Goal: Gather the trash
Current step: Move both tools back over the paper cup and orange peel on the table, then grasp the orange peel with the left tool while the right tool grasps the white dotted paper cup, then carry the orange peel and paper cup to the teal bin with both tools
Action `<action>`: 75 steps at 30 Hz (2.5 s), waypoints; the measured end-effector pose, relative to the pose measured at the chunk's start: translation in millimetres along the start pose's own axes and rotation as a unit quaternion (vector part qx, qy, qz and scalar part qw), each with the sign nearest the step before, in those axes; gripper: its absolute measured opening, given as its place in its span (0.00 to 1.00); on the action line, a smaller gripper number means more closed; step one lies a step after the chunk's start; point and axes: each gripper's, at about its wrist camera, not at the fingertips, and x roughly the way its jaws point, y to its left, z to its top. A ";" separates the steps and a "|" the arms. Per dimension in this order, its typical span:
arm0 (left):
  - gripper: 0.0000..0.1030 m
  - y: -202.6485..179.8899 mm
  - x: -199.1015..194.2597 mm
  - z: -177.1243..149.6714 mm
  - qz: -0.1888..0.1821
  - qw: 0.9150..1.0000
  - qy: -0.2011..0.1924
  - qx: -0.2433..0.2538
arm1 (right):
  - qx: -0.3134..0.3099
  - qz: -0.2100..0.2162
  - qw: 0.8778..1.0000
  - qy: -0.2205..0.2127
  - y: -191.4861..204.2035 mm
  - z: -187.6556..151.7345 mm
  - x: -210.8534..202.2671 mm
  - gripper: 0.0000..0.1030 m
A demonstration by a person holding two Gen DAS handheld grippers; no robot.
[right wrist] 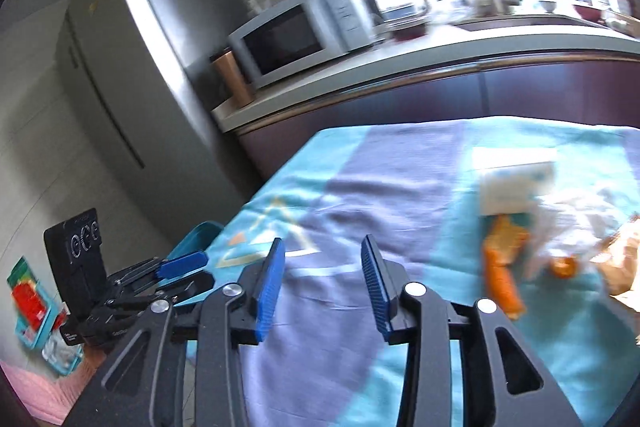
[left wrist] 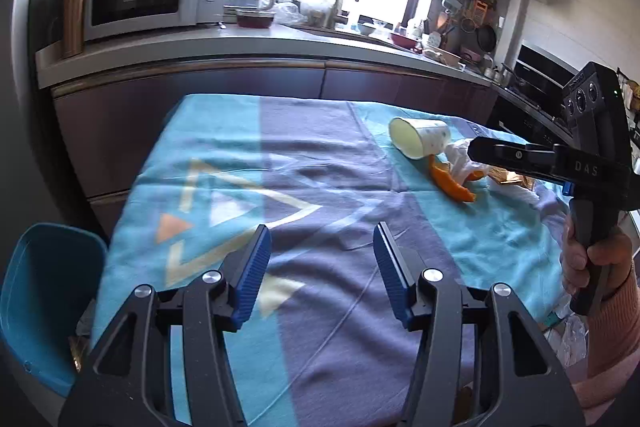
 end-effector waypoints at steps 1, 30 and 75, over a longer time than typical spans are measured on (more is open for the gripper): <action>0.51 -8.9 7.2 2.6 -0.009 1.000 0.004 0.005 | 0.006 -0.012 1.000 -0.006 -12.5 2.2 -5.5 0.40; 0.44 -143.1 206.1 58.6 -0.079 0.987 0.134 0.038 | 0.101 -0.074 0.991 0.045 -142.1 59.2 68.7 0.50; 0.11 25.2 13.8 17.2 0.014 0.997 0.037 -0.065 | 0.055 0.132 0.990 -0.003 -18.0 38.4 31.6 0.00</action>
